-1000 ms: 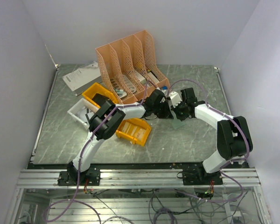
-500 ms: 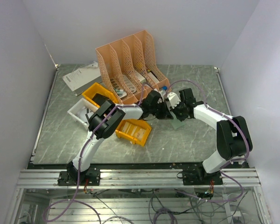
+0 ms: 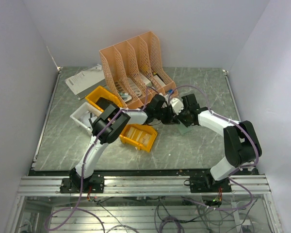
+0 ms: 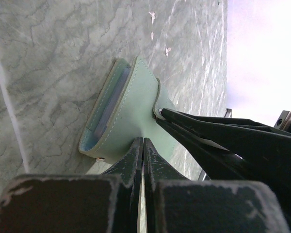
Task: Put the credit cards into the card holder
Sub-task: Close the card holder at the center of the board.
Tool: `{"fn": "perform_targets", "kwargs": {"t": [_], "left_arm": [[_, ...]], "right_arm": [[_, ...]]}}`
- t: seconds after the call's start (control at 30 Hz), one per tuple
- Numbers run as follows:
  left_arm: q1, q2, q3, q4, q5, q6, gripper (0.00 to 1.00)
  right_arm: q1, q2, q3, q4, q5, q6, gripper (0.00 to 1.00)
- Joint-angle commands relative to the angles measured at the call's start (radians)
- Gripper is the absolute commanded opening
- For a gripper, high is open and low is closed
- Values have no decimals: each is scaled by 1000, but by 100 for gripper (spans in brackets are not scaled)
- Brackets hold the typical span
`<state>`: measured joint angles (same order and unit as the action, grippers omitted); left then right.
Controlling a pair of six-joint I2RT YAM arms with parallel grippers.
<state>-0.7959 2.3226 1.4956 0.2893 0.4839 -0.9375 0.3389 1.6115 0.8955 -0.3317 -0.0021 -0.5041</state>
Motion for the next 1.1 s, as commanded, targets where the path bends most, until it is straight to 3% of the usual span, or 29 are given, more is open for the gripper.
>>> {"fn": "perform_targets", "kwargs": {"t": [0.0,0.57,0.9,1.07], "left_arm": [[20,36,-39,76,45,-37,7],[38,29,-29,69,59,-40,7],[37,40,-31,91,74,-53,7],[39,35,-29,78,71,-45,7]], "right_arm": [[34,88,-94,-135,-29,14,0],[148,138,-133,-174,-69,26,0],[149,156,-147,-183,-60,41,0],[149,127,-141,-183,-76,48,5]]}}
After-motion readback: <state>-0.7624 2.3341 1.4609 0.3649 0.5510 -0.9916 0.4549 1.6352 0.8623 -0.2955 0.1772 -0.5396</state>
